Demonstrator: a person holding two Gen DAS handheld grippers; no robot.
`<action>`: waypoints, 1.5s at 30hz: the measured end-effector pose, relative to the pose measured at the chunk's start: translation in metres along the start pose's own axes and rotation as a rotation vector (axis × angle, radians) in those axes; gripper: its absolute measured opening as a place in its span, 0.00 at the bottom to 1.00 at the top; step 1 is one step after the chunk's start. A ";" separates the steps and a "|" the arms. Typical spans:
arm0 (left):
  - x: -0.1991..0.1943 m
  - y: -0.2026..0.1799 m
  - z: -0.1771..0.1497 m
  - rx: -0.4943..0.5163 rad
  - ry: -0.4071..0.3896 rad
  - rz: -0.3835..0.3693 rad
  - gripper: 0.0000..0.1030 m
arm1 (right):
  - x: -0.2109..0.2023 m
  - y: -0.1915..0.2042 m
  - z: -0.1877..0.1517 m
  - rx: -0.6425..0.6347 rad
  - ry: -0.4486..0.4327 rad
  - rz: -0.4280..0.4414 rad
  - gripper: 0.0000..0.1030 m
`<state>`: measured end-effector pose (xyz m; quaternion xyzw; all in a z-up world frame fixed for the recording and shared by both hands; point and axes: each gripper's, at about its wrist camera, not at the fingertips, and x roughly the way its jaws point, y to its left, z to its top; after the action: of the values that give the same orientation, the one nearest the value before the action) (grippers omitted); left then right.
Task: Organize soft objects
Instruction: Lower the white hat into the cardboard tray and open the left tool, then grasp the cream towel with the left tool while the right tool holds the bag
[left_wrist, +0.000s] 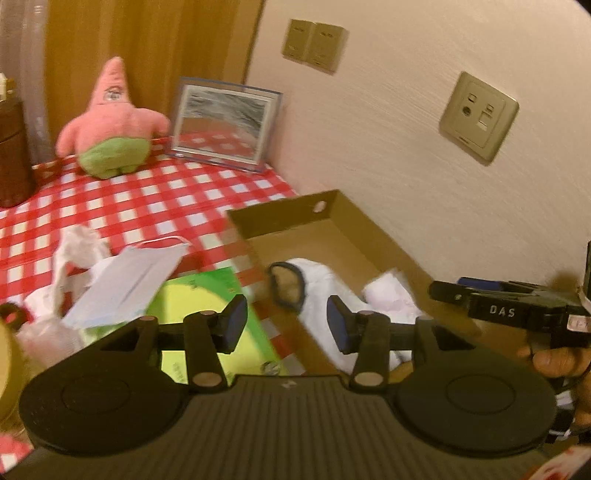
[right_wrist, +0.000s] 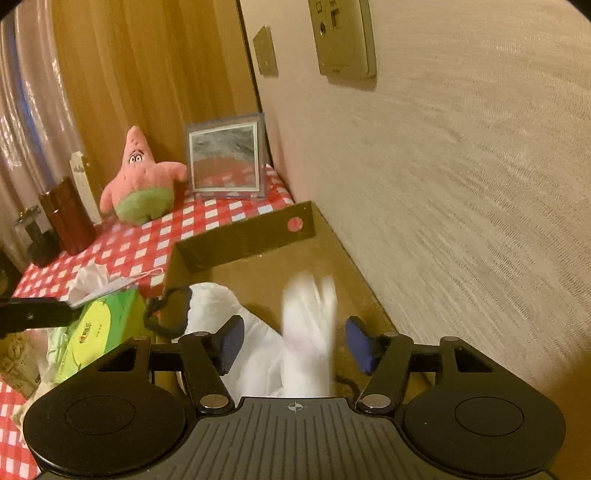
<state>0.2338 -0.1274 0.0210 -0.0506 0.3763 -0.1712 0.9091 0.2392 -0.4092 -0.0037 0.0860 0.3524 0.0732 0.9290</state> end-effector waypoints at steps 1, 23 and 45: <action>-0.005 0.003 -0.003 -0.005 -0.007 0.009 0.45 | -0.001 0.001 0.000 -0.008 0.001 -0.006 0.59; -0.137 0.070 -0.096 -0.117 -0.052 0.280 0.68 | -0.074 0.097 -0.028 -0.116 -0.008 0.092 0.60; -0.131 0.099 -0.126 -0.143 0.001 0.265 0.78 | -0.067 0.166 -0.066 -0.219 0.080 0.165 0.61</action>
<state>0.0863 0.0153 -0.0029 -0.0649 0.3912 -0.0225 0.9177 0.1329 -0.2536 0.0258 0.0098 0.3708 0.1909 0.9088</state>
